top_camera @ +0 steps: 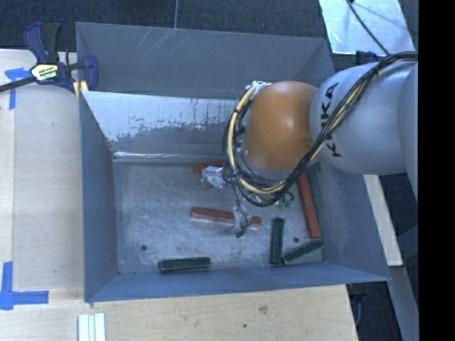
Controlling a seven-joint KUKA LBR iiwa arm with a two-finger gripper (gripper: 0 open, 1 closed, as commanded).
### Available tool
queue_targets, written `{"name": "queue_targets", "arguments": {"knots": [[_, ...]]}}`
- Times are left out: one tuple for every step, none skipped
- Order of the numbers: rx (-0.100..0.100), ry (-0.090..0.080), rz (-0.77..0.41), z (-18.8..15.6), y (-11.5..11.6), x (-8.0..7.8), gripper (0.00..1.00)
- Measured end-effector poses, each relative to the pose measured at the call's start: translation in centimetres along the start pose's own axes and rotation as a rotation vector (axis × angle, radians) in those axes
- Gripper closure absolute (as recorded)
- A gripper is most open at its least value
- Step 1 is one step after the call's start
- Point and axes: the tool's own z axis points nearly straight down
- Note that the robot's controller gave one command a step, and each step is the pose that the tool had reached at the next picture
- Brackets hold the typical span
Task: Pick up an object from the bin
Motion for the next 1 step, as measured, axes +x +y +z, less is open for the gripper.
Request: {"name": "queue_targets", "arguments": {"knots": [[0.002,-0.007,-0.026,3.16,-0.6,-2.63,0.0]]}}
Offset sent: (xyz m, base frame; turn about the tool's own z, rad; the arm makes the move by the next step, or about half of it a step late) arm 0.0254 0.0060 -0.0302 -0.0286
